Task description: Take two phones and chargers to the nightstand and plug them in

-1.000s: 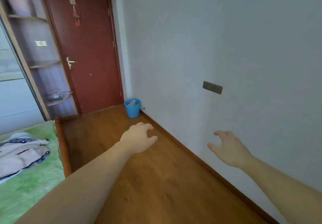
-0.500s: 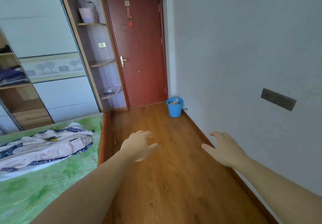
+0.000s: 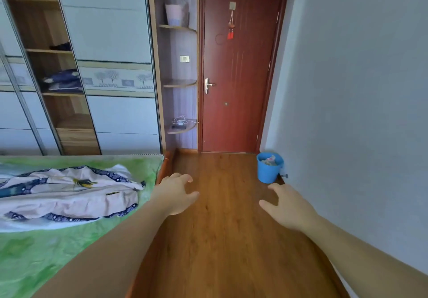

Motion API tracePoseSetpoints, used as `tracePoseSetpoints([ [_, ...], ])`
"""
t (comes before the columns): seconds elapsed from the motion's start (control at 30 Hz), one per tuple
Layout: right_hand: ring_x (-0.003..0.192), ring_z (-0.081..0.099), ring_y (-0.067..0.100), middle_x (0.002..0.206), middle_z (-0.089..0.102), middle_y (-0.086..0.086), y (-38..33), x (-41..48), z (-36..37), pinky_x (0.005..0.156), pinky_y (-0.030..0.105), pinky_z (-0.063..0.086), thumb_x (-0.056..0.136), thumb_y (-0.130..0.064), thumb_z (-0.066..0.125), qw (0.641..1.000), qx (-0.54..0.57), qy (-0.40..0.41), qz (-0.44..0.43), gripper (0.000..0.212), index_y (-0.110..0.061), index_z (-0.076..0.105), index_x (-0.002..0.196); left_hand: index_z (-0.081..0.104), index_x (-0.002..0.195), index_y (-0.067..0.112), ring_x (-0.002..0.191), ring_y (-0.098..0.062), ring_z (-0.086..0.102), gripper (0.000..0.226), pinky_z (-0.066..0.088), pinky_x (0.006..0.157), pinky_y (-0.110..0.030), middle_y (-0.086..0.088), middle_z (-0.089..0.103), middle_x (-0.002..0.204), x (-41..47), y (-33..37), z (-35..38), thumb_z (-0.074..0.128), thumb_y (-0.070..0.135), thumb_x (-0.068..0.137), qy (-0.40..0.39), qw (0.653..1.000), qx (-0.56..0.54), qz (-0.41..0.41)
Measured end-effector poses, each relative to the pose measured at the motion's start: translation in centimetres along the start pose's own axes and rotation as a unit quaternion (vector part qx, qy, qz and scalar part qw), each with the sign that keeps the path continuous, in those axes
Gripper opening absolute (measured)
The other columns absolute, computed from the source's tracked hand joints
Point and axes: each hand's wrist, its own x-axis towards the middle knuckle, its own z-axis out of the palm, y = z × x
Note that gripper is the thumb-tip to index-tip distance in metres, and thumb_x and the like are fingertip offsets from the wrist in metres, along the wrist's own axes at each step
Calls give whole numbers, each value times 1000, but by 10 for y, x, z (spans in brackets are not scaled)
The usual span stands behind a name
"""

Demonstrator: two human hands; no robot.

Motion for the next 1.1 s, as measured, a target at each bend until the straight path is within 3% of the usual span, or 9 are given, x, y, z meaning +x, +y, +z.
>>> tracePoseSetpoints([
  [0.13, 124, 51, 19, 148, 42, 1, -34, 89, -7, 97, 37, 44, 89, -59, 46, 999, 4, 15, -28, 65, -25, 37, 144, 51, 132, 30, 108, -23, 58, 53, 51, 89, -39, 0, 52, 134, 73, -31, -19, 52, 54, 86, 11, 1000, -2, -26],
  [0.3, 126, 48, 23, 148, 41, 3, -69, 189, -5, 101, 44, 45, 90, -58, 47, 998, 13, 11, -66, 63, -26, 37, 143, 50, 136, 31, 126, -25, 49, 54, 44, 99, -38, -2, 49, 143, 151, -59, -25, 53, 53, 86, 18, 999, 3, -49],
  [0.47, 125, 50, 24, 148, 40, 4, -80, 300, 16, 100, 45, 46, 90, -57, 48, 996, 30, -5, -87, 62, -26, 38, 142, 54, 128, 33, 111, -23, 57, 49, 47, 85, -33, 2, 52, 135, 240, -78, -17, 53, 52, 83, 28, 998, 5, -63],
  [0.73, 124, 50, 25, 146, 42, 4, -82, 508, 35, 100, 45, 47, 88, -57, 51, 992, 56, -43, -107, 63, -26, 39, 142, 55, 127, 30, 110, -26, 56, 49, 49, 90, -38, 1, 58, 122, 416, -93, -16, 55, 48, 81, 23, 995, 32, -93],
  [1.1, 122, 50, 26, 143, 42, 4, -108, 727, 27, 97, 43, 47, 86, -55, 51, 987, 47, -50, -147, 63, -26, 39, 141, 48, 135, 31, 122, -24, 47, 53, 47, 96, -44, 2, 51, 135, 618, -127, -14, 54, 47, 85, 24, 993, 46, -106],
])
